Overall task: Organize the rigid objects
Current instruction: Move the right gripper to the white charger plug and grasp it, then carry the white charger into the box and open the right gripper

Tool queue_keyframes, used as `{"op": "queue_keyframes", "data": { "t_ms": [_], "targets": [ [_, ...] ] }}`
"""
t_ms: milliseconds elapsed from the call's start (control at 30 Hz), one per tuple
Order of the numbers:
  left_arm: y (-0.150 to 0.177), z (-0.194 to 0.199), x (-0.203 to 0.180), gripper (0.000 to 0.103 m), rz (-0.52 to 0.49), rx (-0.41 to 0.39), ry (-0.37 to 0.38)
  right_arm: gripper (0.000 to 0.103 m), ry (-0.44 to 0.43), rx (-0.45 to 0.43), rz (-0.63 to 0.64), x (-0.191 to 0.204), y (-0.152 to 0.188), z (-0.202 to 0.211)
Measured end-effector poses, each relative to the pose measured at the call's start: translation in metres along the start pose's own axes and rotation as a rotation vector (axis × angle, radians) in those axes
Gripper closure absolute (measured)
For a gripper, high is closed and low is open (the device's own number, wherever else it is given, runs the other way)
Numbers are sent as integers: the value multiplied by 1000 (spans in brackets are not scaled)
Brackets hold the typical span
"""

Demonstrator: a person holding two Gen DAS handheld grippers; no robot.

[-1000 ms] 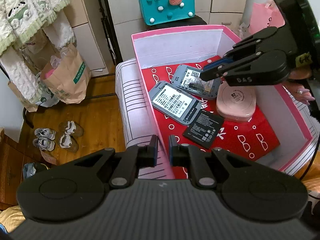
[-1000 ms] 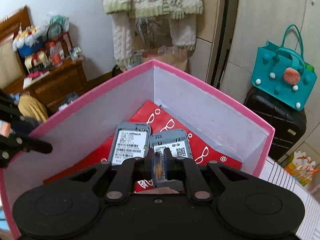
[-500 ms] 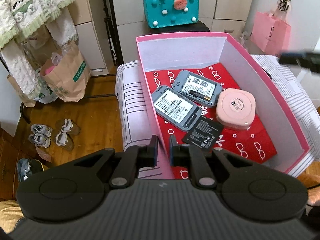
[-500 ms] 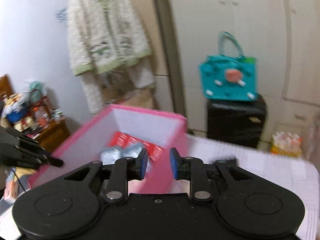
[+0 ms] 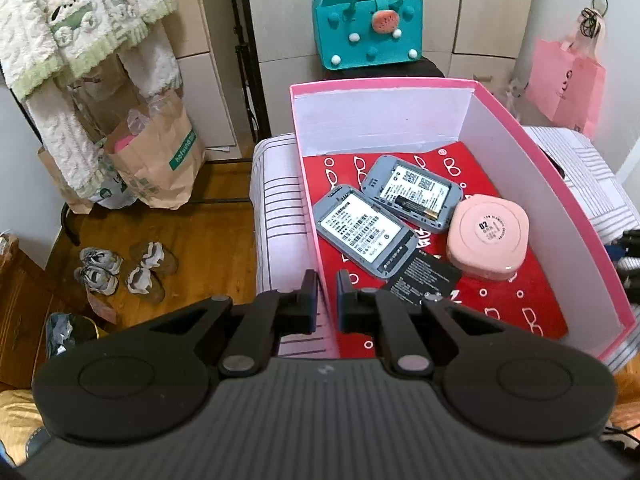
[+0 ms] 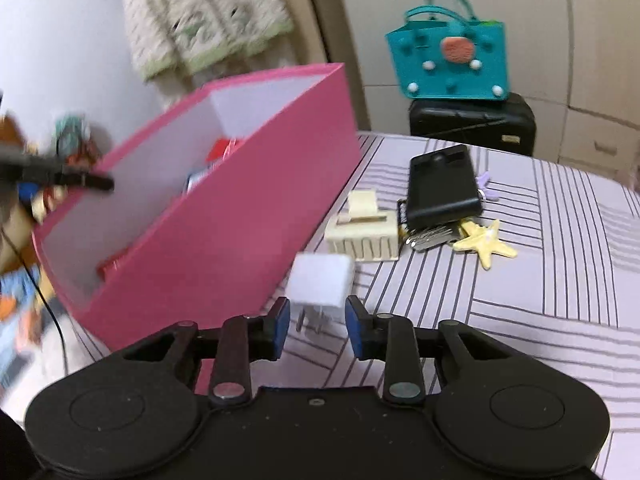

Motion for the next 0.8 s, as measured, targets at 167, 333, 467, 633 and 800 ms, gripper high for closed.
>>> {"op": "queue_keyframes", "data": {
  "t_ms": [167,333,467,633,800],
  "targets": [
    [-1,-1,0,96,14,-4,-12,54,59,-1,64,10,13,-15],
    [-2,-2,-4,96,-12,-2,-38,42,93,-50,54,8,8,-28],
    [-2,-3,-5,96,-26,-4,-42,38,127,-84,71,3,4,-35],
    [-1,-3,-4,96,-28,-3,-35,54,127,-108,36,-1,6,-26],
    [-3,-3,-1,96,-23,4,-9,54,84,-113,-53,-5,10,-23]
  ]
}}
Point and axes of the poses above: each gripper's, at about its wrist camera, not at the fingertips, and z roughly against the way its jaws point, x to its left, y to its underside, the point moved 5 cm from there along -z, roughly the way its jaws point, and after that the axes turned 5 degrees about -x, right-handed, at the moved point
